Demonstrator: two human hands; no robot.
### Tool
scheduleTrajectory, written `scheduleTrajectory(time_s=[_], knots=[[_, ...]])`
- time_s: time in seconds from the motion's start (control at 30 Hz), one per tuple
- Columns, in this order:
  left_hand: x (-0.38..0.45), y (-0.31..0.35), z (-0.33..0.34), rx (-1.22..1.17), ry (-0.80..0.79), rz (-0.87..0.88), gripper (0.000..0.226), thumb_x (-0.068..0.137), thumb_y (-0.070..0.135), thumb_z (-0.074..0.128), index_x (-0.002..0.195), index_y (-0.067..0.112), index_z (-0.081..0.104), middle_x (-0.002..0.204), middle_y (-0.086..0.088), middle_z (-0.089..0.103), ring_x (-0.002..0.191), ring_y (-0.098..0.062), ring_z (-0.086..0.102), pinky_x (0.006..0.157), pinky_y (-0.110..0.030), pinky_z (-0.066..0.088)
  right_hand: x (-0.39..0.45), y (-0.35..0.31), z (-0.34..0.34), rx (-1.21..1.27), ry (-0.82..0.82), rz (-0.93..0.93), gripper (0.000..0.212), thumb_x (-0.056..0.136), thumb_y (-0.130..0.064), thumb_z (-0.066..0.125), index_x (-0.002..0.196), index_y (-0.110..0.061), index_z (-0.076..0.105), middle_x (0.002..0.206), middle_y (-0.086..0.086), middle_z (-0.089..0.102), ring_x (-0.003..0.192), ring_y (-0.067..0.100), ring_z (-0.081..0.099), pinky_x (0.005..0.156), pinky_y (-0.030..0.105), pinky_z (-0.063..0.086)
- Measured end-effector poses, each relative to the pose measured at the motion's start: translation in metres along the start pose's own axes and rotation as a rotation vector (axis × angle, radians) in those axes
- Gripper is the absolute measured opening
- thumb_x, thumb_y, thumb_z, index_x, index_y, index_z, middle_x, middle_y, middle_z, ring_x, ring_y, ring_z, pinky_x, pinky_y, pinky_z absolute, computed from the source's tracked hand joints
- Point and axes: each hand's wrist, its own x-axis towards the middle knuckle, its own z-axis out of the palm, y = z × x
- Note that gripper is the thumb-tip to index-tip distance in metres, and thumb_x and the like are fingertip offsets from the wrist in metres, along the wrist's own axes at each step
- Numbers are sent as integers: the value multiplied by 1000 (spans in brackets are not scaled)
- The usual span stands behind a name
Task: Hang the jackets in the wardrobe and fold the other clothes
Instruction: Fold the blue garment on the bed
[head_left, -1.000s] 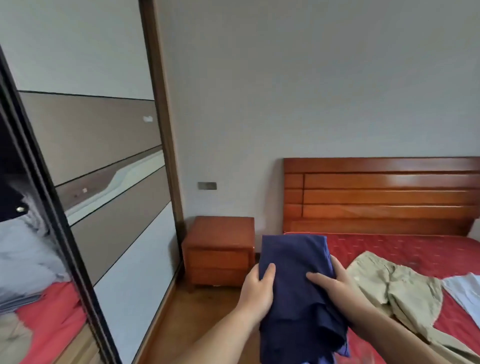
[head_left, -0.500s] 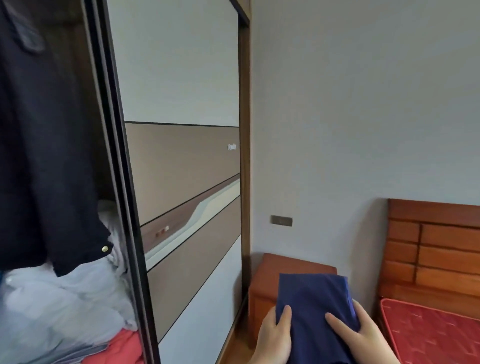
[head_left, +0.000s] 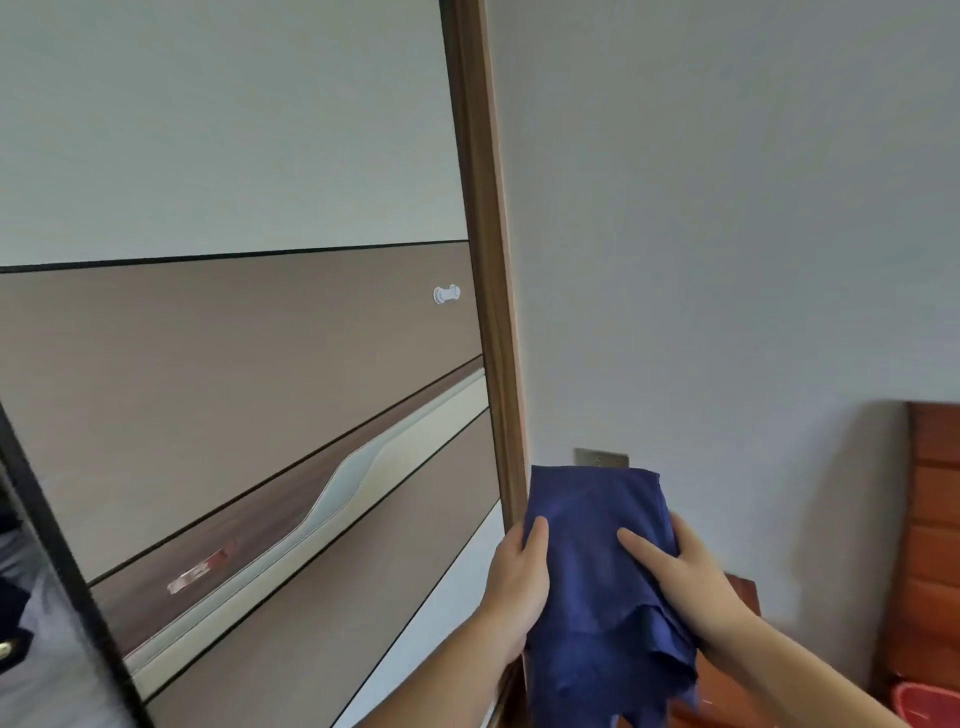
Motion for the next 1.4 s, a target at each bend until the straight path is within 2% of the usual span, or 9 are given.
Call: scheduleTrajectory(time_s=[0.43,0.53,0.6,0.73,0.83,0.97,1.07,1.17,1.4], knots=[[277,-4,-2,103,-12,75,23,100,43,46,114,32,61,107,15,68,99,-8,65,89,-29,55,274,18,28,-146,-45,-63,18,91,-19,64,109,-23,61,101,-2,72,90,13,70,71,28,53],[347,0,-2,250,-77,88,33,100,45,45,121,23,58,111,7,65,93,-11,65,72,-21,54,339,20,26,-178,-17,-70,17,91,-15,64,106,-23,62,100,-1,73,92,16,69,75,33,53],[387,11,-5,391,-102,99,32,101,43,45,122,22,57,109,2,64,84,-14,65,61,-19,53,374,19,24,-181,6,-73,18,92,-14,63,106,-24,62,101,-2,72,94,16,68,75,33,52],[466,42,-15,843,-49,208,28,100,35,45,111,19,65,101,0,67,89,-18,64,76,-31,54,436,19,15,-185,23,-83,17,91,-13,64,103,-24,62,98,-3,72,91,14,67,70,30,49],[519,60,-20,1212,26,290,24,98,30,47,103,18,66,96,0,67,86,-19,63,72,-30,48,482,25,9,-178,14,-93,16,91,-14,64,102,-24,60,96,-4,70,90,14,66,66,27,47],[585,77,-17,1800,49,347,22,94,22,47,109,19,63,109,-4,65,106,-25,57,87,-38,36,545,33,3,-113,-82,-62,19,90,-17,65,106,-26,60,98,-5,71,89,12,67,67,26,48],[624,85,-19,2117,-17,250,34,95,26,47,127,19,57,128,-6,58,125,-27,45,116,-50,16,587,40,2,-69,-168,-19,20,90,-19,65,109,-26,60,98,-5,72,89,13,68,69,28,50],[653,91,-24,2406,-53,114,41,98,30,44,135,16,53,136,-10,53,132,-31,40,118,-59,-4,620,47,3,-40,-232,12,24,89,-20,66,111,-28,61,100,-6,73,93,15,69,80,37,54],[666,94,-16,2671,-214,-146,52,108,39,20,139,10,49,140,-12,53,134,-34,42,114,-58,17,658,55,15,-26,-299,34,29,89,-22,67,116,-31,59,104,-9,71,98,14,67,86,39,54]])
